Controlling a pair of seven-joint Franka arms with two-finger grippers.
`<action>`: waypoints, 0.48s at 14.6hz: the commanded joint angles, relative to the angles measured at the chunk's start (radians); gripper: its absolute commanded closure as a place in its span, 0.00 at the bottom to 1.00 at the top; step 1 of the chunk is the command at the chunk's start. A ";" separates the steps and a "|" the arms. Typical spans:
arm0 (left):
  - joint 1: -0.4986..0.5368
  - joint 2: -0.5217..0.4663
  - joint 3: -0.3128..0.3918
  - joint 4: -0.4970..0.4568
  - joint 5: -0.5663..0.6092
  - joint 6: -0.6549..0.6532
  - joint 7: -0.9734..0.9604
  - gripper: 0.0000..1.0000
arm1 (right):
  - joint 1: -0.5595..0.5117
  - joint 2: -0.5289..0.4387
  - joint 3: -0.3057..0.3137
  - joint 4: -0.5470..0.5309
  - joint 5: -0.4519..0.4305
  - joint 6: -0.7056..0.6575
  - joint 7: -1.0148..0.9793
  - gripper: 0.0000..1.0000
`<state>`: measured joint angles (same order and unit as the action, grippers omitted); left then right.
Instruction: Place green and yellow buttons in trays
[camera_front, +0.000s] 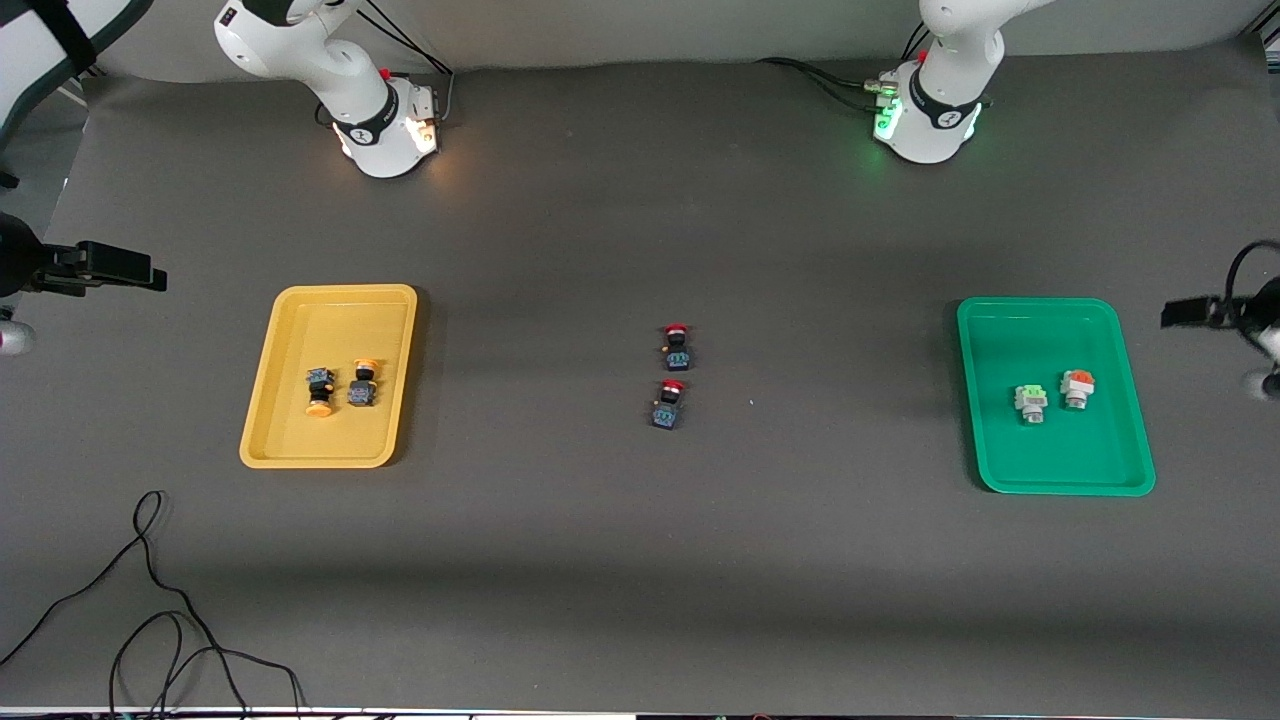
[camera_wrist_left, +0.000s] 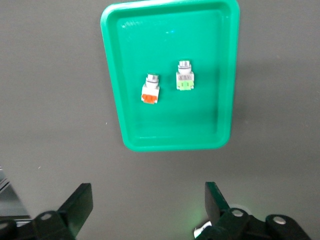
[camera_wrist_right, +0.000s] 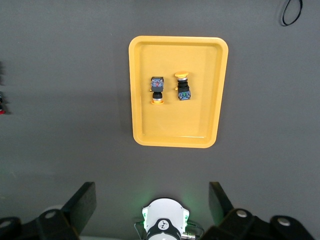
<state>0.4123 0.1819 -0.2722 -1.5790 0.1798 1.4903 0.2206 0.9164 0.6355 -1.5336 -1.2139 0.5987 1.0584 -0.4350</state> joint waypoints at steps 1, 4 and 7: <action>-0.003 -0.097 -0.022 -0.009 -0.023 -0.054 -0.010 0.00 | 0.007 -0.005 0.006 0.020 -0.019 -0.005 0.022 0.00; -0.003 -0.148 -0.070 -0.009 -0.046 -0.067 -0.023 0.00 | 0.013 -0.004 0.007 0.022 -0.019 -0.005 0.024 0.00; -0.051 -0.177 -0.073 -0.004 -0.092 -0.068 -0.062 0.00 | 0.018 -0.005 0.007 0.020 -0.019 -0.005 0.024 0.00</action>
<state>0.3999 0.0322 -0.3531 -1.5747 0.1089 1.4342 0.1980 0.9268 0.6356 -1.5285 -1.2063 0.5987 1.0588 -0.4341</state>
